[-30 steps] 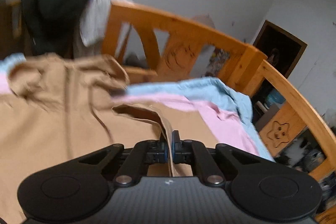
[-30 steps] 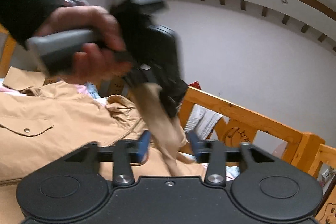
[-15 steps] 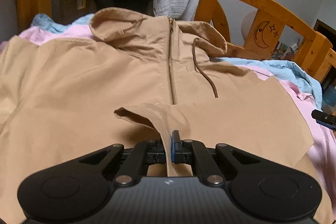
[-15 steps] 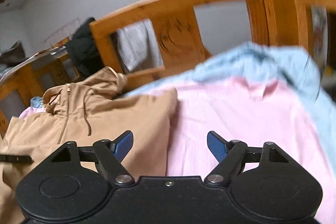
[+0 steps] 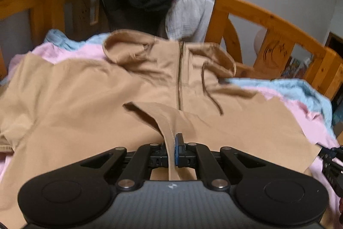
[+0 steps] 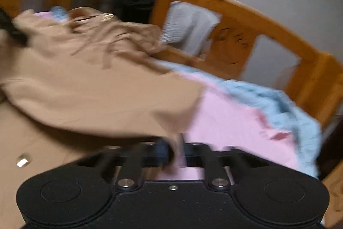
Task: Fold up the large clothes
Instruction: 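Open the right tool to release the sleeve onto the jacket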
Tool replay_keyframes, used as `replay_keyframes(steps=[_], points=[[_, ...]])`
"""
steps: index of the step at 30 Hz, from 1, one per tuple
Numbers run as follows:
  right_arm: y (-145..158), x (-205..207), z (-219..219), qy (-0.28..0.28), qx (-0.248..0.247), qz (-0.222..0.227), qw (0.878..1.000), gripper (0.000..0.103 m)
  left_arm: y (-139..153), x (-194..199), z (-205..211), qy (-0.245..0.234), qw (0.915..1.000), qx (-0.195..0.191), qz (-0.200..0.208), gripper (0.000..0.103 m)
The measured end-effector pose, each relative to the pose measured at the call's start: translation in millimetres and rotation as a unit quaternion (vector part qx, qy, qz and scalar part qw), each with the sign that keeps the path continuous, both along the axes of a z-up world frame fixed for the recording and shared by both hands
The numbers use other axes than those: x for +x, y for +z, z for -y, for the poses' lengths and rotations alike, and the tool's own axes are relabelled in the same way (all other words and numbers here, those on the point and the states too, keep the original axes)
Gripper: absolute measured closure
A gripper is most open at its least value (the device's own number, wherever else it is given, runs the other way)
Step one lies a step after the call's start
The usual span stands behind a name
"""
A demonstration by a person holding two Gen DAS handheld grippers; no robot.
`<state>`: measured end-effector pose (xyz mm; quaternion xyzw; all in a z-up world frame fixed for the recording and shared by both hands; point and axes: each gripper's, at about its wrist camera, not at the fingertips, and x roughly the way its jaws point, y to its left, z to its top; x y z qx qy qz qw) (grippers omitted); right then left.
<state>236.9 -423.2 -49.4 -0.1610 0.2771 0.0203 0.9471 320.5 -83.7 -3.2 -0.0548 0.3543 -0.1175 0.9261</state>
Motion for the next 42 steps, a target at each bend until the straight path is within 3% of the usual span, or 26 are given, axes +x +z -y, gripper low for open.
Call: replay_keyframes(steps=[2,4,8,9,10,11,14,15,16,20,22,25,27,29,33,36,38,40,42], points=[[11,-9,-1,-0.03,-0.039,0.055,0.997,0.099,4,-2,0,-0.001,0.9999,0.013,0.004,0.101],[13,-17,-2,-0.035,-0.072,0.08,0.994,0.1,-4,0,5,-0.018,0.9993,0.032,-0.007,0.1],[-22,-12,-3,-0.019,-0.11,0.006,0.994,0.101,-45,7,19,-0.032,0.9946,0.075,-0.065,0.099],[-26,-13,-1,-0.016,-0.101,-0.011,0.995,0.094,-51,7,20,-0.03,0.9938,0.078,-0.073,0.098],[-24,-15,3,-0.017,-0.085,-0.018,0.996,0.08,-53,6,18,-0.029,0.9939,0.074,-0.077,0.095],[-19,-17,9,-0.022,-0.067,-0.024,0.997,0.075,-52,5,13,-0.028,0.9945,0.062,-0.079,0.093],[8,-31,31,-0.023,0.013,-0.036,0.999,0.055,-46,1,-4,-0.021,0.995,0.023,-0.095,0.056],[18,-34,40,-0.028,0.038,-0.034,0.998,0.047,-44,-2,-9,-0.013,0.9955,0.018,-0.092,0.038],[27,-36,50,-0.028,0.069,-0.03,0.997,0.045,-40,-7,-14,-0.006,0.9963,0.012,-0.085,0.03],[42,-6,75,-0.049,0.206,-0.048,0.976,0.034,-36,-20,-24,-0.007,0.9974,-0.007,-0.071,0.027],[30,18,75,-0.061,0.227,-0.059,0.97,0.033,-41,-24,-21,-0.001,0.9972,0.018,-0.072,0.027],[-2,50,65,-0.082,0.199,-0.091,0.972,0.038,-57,-26,-9,-0.004,0.9936,0.082,-0.078,0.027],[-25,58,52,-0.084,0.142,-0.108,0.98,0.039,-60,-30,-2,-0.013,0.9918,0.112,-0.06,0.025],[-36,53,45,-0.077,0.111,-0.09,0.987,0.037,-55,-30,-2,-0.009,0.9913,0.115,-0.064,0.025],[-15,38,44,-0.097,0.137,-0.062,0.984,0.036,-26,-51,-29,-0.001,0.9953,0.09,-0.037,0.023],[15,27,24,-0.052,0.139,-0.041,0.988,0.026,1,-89,-62,0.019,0.9945,0.103,0.005,0.011],[34,23,5,-0.011,0.166,-0.038,0.985,0.021,12,-115,-86,0.033,0.9945,0.099,0.008,0.01],[48,24,-22,0.042,0.214,-0.049,0.975,0.021,20,-139,-111,0.061,0.9922,0.108,-0.005,0.008],[58,26,-51,0.092,0.268,-0.07,0.956,0.021,28,-162,-132,0.098,0.9863,0.131,-0.021,0.006]])
